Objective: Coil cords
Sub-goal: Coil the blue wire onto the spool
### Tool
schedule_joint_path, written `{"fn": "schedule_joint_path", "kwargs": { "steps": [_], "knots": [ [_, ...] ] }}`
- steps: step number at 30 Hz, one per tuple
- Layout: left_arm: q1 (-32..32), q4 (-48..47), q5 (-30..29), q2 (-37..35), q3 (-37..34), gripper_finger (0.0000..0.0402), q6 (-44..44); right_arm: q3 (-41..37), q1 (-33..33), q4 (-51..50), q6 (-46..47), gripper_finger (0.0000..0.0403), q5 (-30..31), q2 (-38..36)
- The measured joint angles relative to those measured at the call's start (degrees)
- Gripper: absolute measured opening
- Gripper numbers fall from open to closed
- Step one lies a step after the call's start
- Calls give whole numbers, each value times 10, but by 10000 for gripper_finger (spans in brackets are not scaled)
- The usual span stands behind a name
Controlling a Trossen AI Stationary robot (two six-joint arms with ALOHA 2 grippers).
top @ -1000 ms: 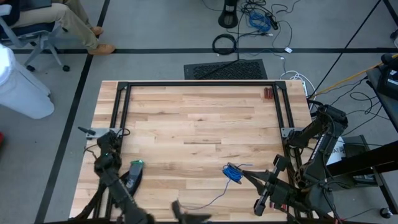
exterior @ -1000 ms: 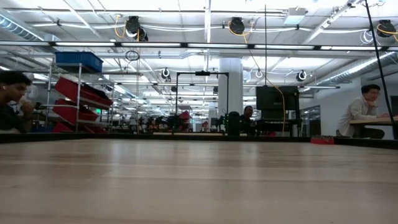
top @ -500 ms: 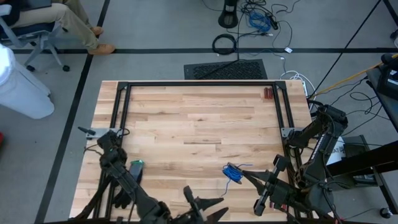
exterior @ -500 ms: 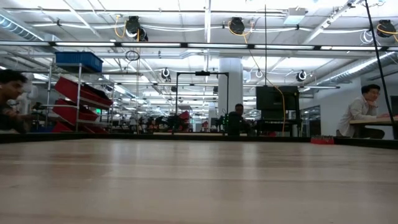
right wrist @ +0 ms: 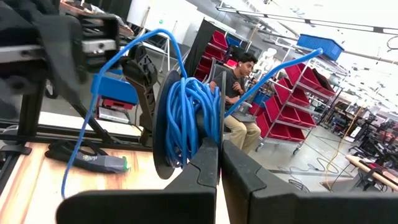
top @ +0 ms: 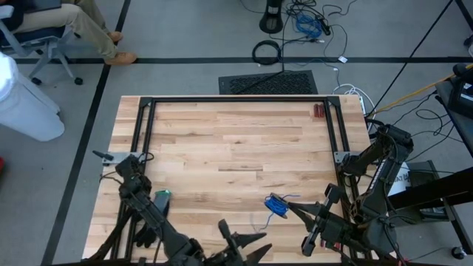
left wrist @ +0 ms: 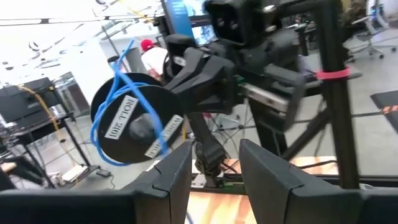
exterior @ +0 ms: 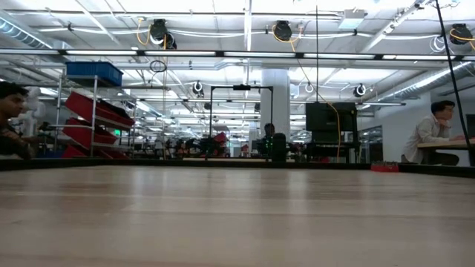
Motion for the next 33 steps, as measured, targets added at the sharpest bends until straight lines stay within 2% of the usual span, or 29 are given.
{"fn": "schedule_joint_path", "kwargs": {
  "steps": [6,17,24,30,33],
  "knots": [
    [-22,11,0,0,0,140,9,0,0,0,-1,0,0,0],
    [-15,19,-1,0,0,140,14,0,0,-2,1,0,0,0],
    [2,13,-38,0,0,140,14,0,0,-2,1,0,0,0],
    [-20,18,4,0,0,141,13,0,0,-2,-2,0,0,0],
    [-31,20,2,0,0,141,13,0,0,-2,-2,0,0,0]
  ]
}}
